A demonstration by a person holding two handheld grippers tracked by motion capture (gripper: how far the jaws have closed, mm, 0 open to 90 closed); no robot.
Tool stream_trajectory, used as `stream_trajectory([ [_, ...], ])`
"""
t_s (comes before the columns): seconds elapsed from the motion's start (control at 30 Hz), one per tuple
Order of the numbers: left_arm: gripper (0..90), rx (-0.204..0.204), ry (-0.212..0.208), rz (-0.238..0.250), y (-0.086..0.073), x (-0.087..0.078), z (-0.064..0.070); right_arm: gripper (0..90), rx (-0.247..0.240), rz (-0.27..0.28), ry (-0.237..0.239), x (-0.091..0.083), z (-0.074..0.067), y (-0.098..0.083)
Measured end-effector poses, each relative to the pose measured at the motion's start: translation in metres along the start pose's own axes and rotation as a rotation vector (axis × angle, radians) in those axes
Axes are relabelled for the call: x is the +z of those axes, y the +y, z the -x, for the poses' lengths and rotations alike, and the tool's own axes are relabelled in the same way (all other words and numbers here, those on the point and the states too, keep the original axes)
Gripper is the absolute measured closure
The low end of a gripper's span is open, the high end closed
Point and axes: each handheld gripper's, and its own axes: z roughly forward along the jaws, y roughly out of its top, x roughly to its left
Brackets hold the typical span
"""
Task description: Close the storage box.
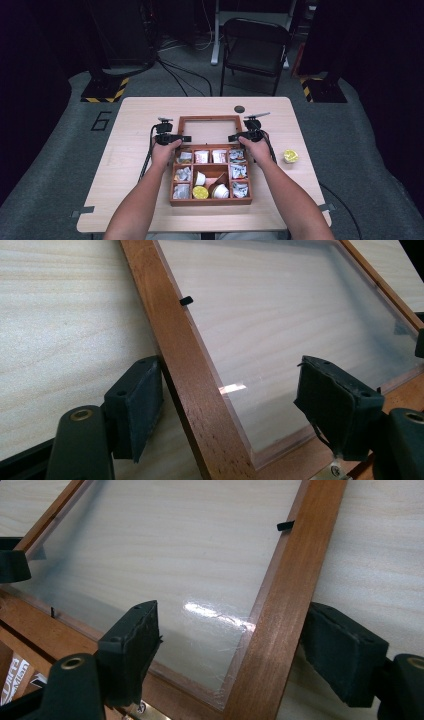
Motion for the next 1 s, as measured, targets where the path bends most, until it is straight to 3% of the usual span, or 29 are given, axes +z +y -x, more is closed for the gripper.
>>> stream_trajectory([
  [0.33,30.2,-0.019,0.010,0.012,0.001,-0.003,0.002,25.1,-0.012,0.000,-0.012,-0.003,-0.002,0.003],
  [0.53,31.9,0.007,0.008,0.044,0.004,-0.010,0.004,25.6,-0.025,0.022,-0.018,-0.010,-0.006,0.006],
  [0.87,34.7,0.033,-0.027,0.104,0.009,-0.032,0.012,29.3,-0.019,0.096,0.015,-0.033,-0.012,0.009],
  [1.0,34.6,0.056,-0.038,0.129,0.009,-0.042,0.016,29.7,-0.044,0.121,0.026,-0.044,-0.017,0.009],
])
